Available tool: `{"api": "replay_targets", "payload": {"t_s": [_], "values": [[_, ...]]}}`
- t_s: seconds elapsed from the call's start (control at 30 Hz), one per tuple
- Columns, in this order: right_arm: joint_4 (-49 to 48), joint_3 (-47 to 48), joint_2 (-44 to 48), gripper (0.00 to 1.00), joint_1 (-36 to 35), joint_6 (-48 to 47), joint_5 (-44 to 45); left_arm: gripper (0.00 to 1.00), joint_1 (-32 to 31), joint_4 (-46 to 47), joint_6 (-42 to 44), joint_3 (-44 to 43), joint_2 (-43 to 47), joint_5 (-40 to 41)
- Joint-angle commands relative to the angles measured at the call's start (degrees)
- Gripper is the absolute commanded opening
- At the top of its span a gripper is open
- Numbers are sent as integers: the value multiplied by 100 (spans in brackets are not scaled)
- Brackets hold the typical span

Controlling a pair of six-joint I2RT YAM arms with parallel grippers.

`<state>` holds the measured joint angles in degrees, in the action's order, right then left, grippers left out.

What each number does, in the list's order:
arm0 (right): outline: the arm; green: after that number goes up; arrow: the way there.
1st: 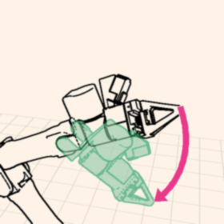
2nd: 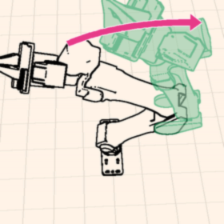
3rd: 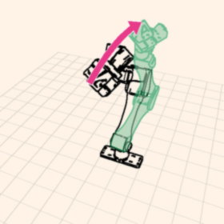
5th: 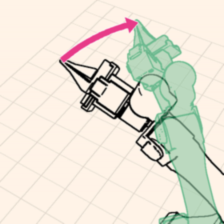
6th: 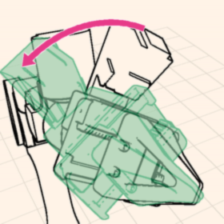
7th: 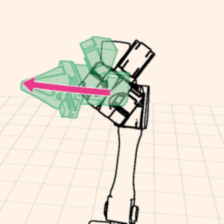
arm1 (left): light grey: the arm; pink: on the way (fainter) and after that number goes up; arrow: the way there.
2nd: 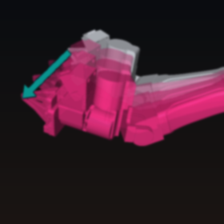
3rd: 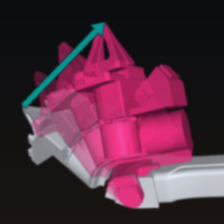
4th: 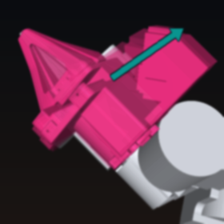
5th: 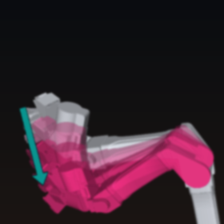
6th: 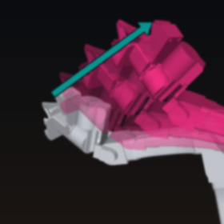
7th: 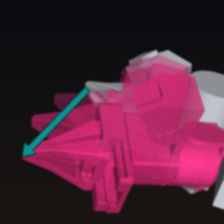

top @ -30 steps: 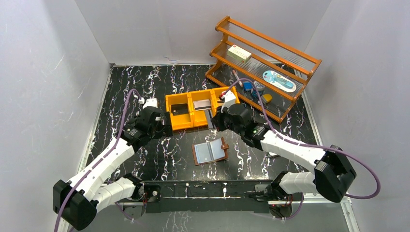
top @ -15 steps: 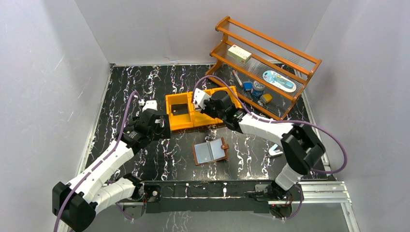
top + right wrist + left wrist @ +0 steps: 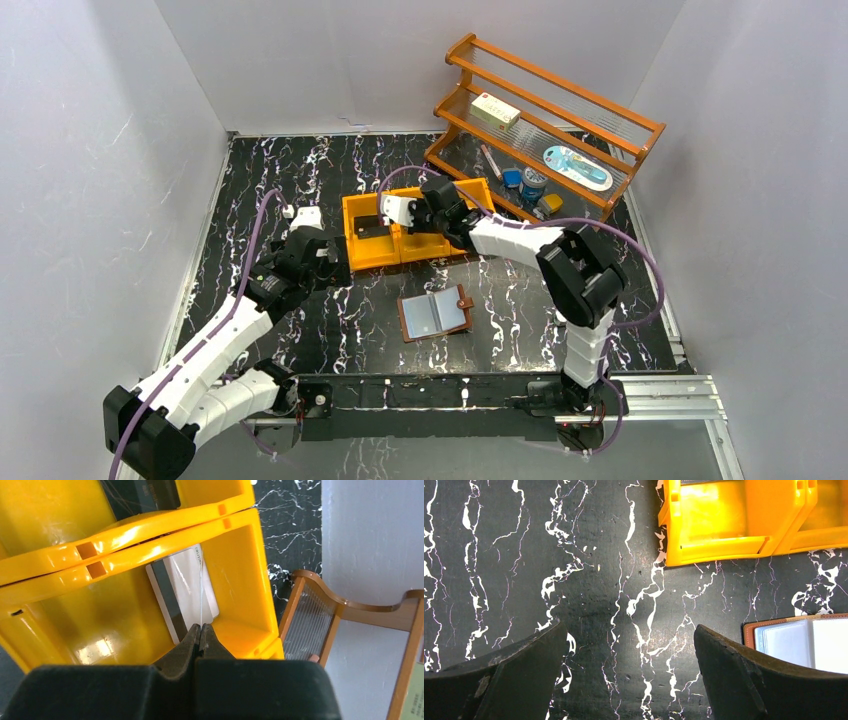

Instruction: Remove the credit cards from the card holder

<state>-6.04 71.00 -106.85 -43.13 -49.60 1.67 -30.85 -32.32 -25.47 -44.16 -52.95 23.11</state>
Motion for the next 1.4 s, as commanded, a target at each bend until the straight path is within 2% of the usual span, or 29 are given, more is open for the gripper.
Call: {"api": "replay_targets", "payload": {"t_s": [0.0, 0.17, 0.5, 0.63, 0.83, 0.9, 1.03, 1.23, 1.37], "values": [[41, 493, -332, 0, 40, -763, -2, 98, 18, -5, 86, -13, 49, 54], [-17, 733, -722, 0, 51, -1114, 56, 98, 25, -7, 104, -13, 32, 36], [-278, 769, -1049, 2, 49, -1241, 283, 98, 26, -12, 130, -14, -108, 0], [-117, 700, -1040, 16, 45, -1303, 113, 98, 18, -14, 139, -17, -146, -8], [119, 709, -968, 23, 46, -1216, 66, 98, 21, -13, 157, -22, -222, -26], [169, 735, -898, 27, 45, -1165, 67, 98, 20, -17, 157, -29, -256, -35], [253, 818, -653, 35, 49, -880, -57, 98, 26, -14, 165, -26, -265, -52], [262, 828, -145, 38, 50, -309, -252, 98, 26, -15, 161, -14, -251, -66], [-114, 620, 352, 43, 39, 768, -40, 98, 19, -14, 157, -20, -253, -70]]}}
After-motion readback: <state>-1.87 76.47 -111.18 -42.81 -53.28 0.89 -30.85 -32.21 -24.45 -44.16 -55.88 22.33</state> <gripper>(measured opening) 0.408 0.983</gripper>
